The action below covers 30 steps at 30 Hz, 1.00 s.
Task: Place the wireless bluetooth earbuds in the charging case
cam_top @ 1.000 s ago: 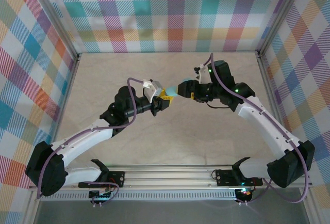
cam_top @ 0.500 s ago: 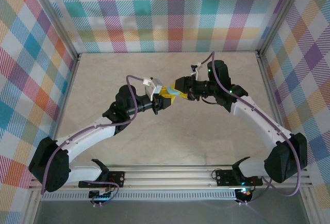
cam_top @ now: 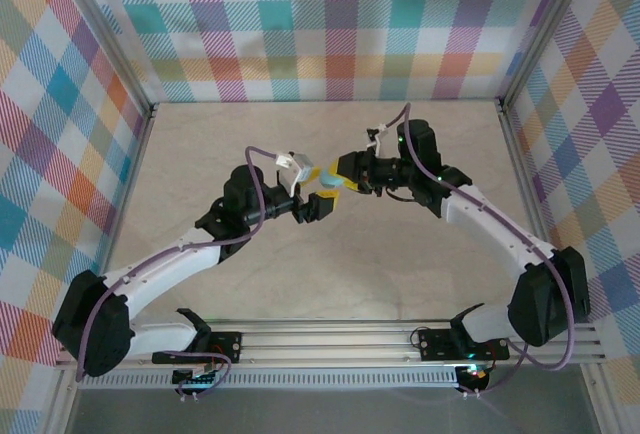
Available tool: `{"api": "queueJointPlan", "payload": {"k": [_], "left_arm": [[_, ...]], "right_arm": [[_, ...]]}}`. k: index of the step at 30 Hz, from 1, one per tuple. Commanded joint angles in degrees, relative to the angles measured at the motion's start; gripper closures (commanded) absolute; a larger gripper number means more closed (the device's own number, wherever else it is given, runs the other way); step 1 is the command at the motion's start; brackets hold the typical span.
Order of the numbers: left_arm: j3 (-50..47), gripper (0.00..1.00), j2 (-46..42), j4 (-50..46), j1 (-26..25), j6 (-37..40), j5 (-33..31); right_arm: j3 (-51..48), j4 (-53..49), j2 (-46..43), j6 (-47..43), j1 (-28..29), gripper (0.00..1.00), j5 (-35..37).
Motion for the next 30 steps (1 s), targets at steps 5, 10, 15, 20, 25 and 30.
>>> {"api": "queueJointPlan", "payload": {"k": [5, 10, 15, 20, 25, 30], "left_arm": [[-2.3, 0.0, -4.7, -7.8, 1.1, 2.3, -12.0], [-3.9, 0.0, -6.6, -10.9, 1.8, 2.8, -14.5], [-5.9, 0.0, -7.4, -10.6, 2.3, 2.6, -15.7], [-6.9, 0.0, -7.6, -10.5, 2.9, 2.6, -16.5], [-7.4, 0.0, -7.5, -10.7, 3.6, 2.8, -18.1], [-6.8, 0.0, -7.6, -12.1, 4.9, 3.8, -20.7]], "right_arm": [[-2.0, -0.9, 9.6, -9.1, -0.4, 0.82, 7.3], [-0.4, 3.4, 20.8, -9.8, -0.2, 0.82, 4.8], [4.2, 0.5, 28.8, -14.7, -0.1, 0.81, 7.6], [6.6, -4.3, 32.9, -19.1, -0.1, 0.76, 11.7], [5.8, -6.7, 32.3, -21.0, -0.1, 0.59, 14.3], [5.8, -10.7, 28.6, -24.2, -0.1, 0.47, 18.7]]}}
